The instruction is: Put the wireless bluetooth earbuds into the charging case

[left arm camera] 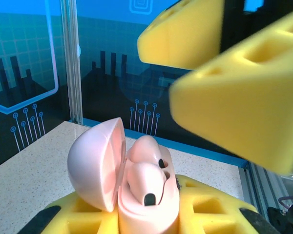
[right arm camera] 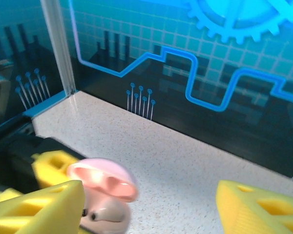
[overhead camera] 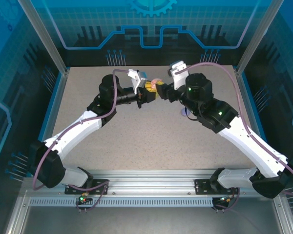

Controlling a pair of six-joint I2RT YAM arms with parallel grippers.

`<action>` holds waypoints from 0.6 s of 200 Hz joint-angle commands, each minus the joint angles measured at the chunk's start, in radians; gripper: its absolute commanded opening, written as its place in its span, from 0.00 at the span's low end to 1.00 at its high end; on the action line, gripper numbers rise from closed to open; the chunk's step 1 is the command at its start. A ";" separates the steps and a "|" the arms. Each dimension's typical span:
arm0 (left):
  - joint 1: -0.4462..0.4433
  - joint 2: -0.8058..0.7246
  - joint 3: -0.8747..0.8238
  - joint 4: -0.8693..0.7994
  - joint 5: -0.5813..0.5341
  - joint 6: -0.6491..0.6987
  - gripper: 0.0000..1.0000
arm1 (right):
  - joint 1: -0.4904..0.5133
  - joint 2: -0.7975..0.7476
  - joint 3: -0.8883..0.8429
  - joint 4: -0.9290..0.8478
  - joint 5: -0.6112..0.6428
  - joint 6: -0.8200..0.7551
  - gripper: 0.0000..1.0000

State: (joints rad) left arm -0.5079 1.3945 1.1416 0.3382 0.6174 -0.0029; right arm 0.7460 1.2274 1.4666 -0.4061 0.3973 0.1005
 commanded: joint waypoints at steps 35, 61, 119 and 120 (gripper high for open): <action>-0.006 0.006 -0.016 0.042 -0.002 -0.017 0.00 | -0.164 -0.079 0.032 -0.069 -0.140 0.249 0.78; -0.007 0.003 -0.022 0.045 0.004 -0.013 0.00 | -0.213 -0.072 0.061 -0.136 -0.160 0.296 0.78; -0.007 0.006 -0.031 0.030 0.043 -0.003 0.00 | -0.257 0.221 0.406 -0.442 -0.260 0.309 0.77; -0.007 0.006 -0.031 0.030 0.044 -0.003 0.00 | -0.257 0.229 0.413 -0.447 -0.263 0.310 0.77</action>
State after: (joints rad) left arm -0.5079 1.3945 1.1187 0.3485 0.6231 -0.0021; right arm 0.4999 1.3163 1.7378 -0.6704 0.2115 0.3870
